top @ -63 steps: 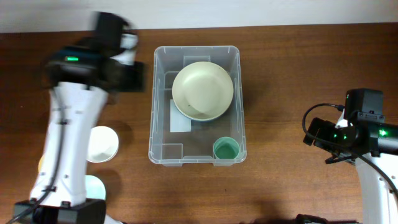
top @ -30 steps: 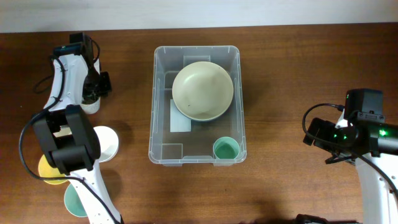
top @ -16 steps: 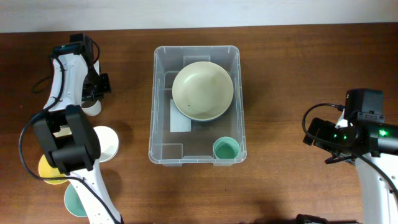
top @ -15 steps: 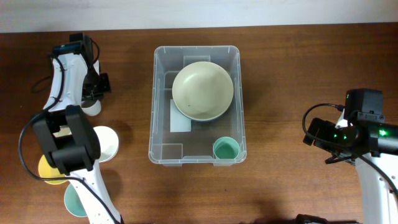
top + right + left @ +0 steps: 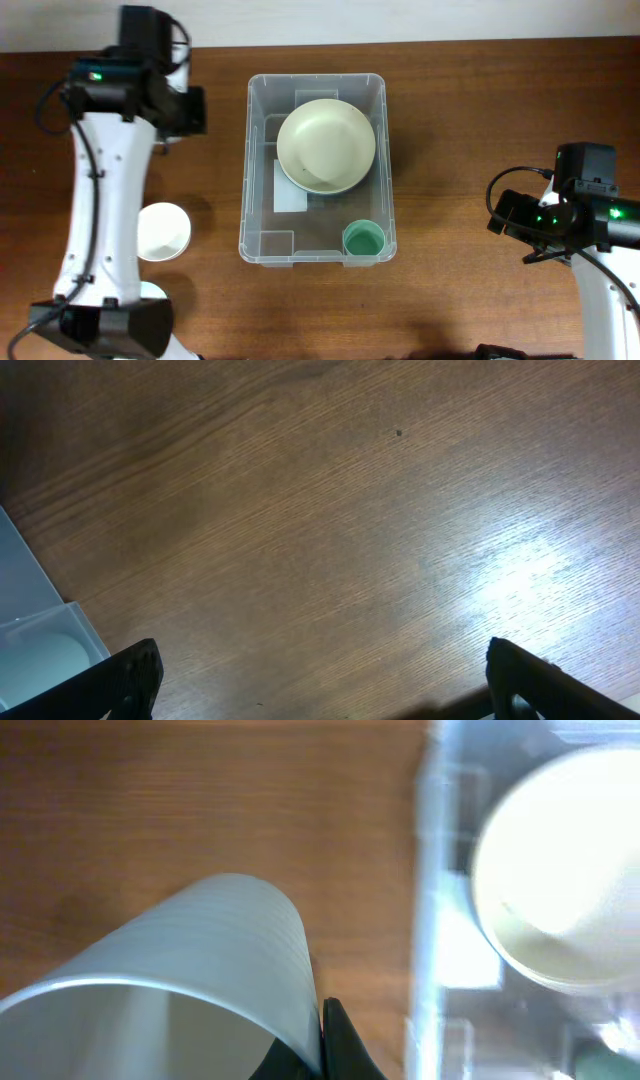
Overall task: Pack container
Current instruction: 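Lower the second mint-green cup into the first cup in the container, then move the left gripper back and grasp the white cup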
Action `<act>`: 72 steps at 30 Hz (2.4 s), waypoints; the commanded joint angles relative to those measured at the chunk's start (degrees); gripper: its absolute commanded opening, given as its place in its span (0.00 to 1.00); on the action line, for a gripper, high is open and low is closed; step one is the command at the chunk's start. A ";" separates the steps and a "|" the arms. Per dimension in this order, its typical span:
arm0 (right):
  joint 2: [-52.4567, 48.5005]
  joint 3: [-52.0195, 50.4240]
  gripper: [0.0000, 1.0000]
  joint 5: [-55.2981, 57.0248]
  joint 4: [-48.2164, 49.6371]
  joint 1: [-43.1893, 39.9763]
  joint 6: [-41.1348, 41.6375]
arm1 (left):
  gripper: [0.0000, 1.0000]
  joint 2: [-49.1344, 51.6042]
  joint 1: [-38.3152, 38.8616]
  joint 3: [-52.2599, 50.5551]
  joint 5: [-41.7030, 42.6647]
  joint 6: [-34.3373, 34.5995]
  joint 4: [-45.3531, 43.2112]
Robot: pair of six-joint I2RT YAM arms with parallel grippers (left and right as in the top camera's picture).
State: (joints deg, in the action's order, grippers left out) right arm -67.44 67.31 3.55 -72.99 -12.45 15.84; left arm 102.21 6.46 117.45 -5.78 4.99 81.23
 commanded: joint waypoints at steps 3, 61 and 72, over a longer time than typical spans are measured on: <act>0.55 -0.24 0.99 -0.09 0.35 -0.37 -0.37 | 0.00 0.74 11.06 -0.09 3.48 0.28 2.14; 0.55 -0.24 0.99 -0.11 0.13 -0.37 -0.37 | 0.57 -3.17 4.24 -3.13 4.04 1.42 2.38; 0.55 -0.24 0.99 -0.11 0.15 -0.37 -0.37 | 0.58 3.13 -25.59 -14.38 4.92 1.44 -3.74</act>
State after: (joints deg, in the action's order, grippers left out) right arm -67.44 67.31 3.55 -72.97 -12.45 15.86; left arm 102.72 -16.03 107.37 -1.52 6.31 79.79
